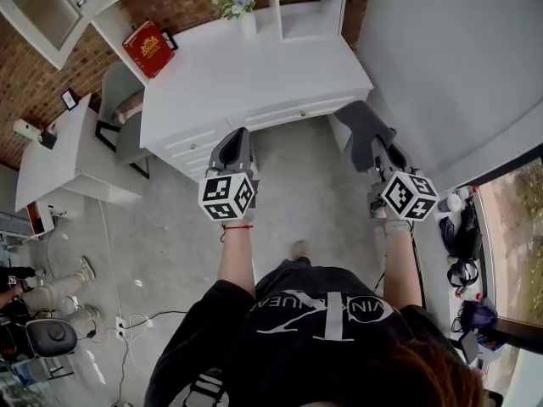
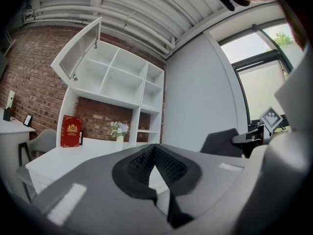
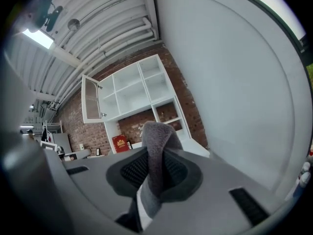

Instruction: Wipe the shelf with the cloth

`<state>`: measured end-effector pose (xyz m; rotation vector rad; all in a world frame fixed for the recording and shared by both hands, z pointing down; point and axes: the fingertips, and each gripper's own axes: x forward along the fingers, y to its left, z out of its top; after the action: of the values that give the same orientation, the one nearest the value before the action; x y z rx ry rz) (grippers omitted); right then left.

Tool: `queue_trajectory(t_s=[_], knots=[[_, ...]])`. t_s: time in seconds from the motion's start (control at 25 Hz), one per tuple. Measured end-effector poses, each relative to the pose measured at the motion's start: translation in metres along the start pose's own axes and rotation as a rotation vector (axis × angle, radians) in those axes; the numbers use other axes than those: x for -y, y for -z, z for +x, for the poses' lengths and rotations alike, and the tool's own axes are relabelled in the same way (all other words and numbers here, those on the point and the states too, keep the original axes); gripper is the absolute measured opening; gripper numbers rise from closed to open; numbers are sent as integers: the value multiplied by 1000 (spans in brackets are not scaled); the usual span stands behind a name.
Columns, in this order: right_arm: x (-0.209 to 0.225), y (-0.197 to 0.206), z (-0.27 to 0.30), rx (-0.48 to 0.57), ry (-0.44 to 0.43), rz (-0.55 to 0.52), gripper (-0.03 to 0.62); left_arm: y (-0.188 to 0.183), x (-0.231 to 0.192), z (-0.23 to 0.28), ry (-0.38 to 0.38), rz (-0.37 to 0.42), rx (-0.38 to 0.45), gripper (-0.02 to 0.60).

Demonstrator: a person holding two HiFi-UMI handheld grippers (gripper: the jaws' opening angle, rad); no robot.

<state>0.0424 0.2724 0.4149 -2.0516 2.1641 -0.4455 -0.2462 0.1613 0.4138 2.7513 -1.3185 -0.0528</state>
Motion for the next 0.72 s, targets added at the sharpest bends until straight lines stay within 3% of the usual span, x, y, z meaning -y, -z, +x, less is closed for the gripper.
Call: queue_trajectory(t_s=[0.72], knots=[[33, -11, 92, -9, -13, -20, 60, 20, -25, 84, 10, 4, -46, 11]])
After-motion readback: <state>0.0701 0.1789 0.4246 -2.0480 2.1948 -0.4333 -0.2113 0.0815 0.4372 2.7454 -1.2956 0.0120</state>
